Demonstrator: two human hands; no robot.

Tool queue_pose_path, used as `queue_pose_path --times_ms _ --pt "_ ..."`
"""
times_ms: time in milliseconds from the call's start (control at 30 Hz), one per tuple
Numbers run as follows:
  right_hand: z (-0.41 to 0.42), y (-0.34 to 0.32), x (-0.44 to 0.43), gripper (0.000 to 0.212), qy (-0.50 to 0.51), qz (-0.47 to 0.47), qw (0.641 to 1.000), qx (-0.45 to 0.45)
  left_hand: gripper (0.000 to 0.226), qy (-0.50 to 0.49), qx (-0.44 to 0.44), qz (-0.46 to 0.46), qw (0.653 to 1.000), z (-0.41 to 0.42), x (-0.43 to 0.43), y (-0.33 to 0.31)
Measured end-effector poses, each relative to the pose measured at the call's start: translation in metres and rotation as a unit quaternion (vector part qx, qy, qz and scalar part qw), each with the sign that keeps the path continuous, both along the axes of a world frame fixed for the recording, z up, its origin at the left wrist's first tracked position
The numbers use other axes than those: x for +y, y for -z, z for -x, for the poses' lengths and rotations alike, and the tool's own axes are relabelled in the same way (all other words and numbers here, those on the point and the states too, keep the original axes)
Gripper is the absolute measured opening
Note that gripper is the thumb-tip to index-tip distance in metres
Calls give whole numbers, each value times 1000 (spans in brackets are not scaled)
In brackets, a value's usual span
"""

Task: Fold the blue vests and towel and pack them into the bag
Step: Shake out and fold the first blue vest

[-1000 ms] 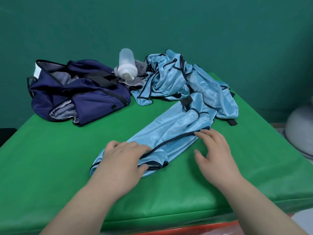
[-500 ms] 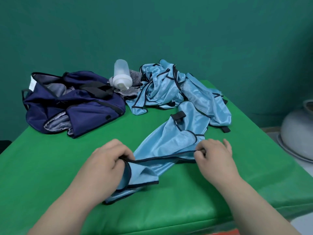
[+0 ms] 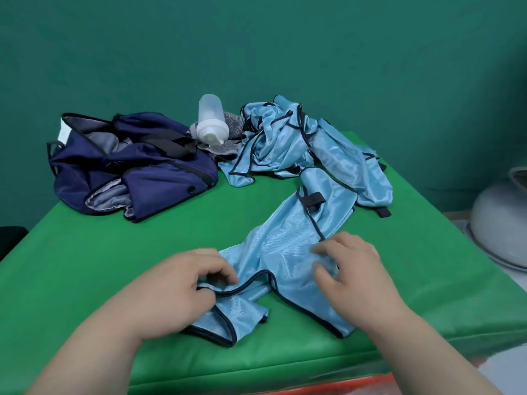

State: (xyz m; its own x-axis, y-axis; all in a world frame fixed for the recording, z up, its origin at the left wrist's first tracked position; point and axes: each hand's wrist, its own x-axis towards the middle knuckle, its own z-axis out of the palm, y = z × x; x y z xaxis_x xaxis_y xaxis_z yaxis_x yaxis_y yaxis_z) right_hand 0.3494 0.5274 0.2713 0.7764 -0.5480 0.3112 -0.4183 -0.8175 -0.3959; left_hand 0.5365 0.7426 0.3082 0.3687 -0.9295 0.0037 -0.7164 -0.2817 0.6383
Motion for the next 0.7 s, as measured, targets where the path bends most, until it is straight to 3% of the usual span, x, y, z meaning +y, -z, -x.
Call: queue_pose_path --times_ms 67,167,267,400,567,700 --pt "-5 4 2 51 2 -14 997 76 24 -34 -53 10 998 0 -5 3" --pt "-10 9 1 53 -11 -2 989 150 43 -57 -122 -18 991 6 -13 8" --pt "-10 6 0 35 -22 5 990 136 50 -67 -171 -61 981 13 -20 12" --pt "-1 -4 4 9 -53 -86 988 119 61 -79 -201 -68 974 18 -25 15" --pt "9 -8 10 17 -103 -138 977 122 72 -68 -238 -89 965 29 -31 16" --pt "9 -4 6 16 -71 -110 989 61 62 -78 -232 -112 963 32 -35 21"
